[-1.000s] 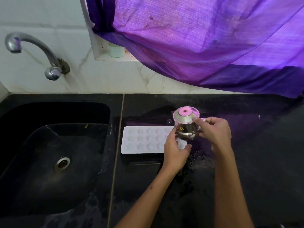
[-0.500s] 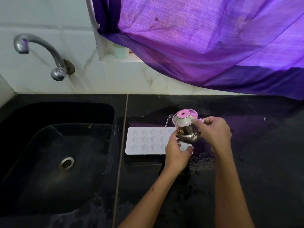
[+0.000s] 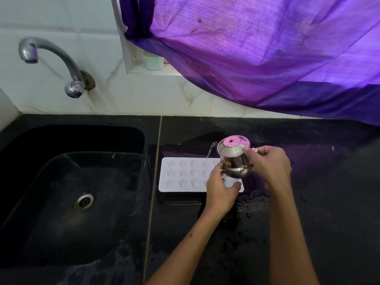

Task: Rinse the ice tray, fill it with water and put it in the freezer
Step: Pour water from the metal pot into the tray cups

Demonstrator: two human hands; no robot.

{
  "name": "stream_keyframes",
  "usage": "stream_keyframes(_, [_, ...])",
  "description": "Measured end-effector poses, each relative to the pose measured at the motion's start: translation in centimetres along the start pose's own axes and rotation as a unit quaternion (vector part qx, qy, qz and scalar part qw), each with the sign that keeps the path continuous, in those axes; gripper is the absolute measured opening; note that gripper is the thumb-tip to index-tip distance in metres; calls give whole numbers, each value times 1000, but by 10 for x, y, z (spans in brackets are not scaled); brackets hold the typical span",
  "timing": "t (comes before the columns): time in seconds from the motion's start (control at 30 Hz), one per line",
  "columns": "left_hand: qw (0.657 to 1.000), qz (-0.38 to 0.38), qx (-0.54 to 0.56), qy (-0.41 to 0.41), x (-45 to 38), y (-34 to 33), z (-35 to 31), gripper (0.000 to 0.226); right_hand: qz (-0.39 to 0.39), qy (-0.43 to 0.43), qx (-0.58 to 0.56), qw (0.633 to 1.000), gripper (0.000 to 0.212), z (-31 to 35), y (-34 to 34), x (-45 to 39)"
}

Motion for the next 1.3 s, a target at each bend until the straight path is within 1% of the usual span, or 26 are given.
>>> stream_keyframes(0.2, [1000,-15,-1,-16,-1,6,0,68,3,-27,-66,997,29,-4,0,1])
stream_keyframes(0.4, [999,-34,9,-26,1,10,-3,72,18,-14,-79,997,24,3,-4,4])
stream_keyframes(0.5, [999,-36,14,-24,2,12,-3,72,19,1,-64,998,21,7,-7,5])
stream_keyframes(0.8, [999,-31,22,-9,4,18,-4,72,17,34,-5,999,24,18,-14,9])
stream_keyframes(1.3, [1000,-17,14,-2,5,21,-3,72,19,56,16,998,27,23,-16,16])
Point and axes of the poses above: each hand's wrist, its own x-axis away from the middle knuckle, its own y-axis out of the back of the hand, z = x × y, the point moved 3 cm from there along -x, towards the middle knuckle, and after that the axes turned 2 degrees about y, right-handed, at the moved point
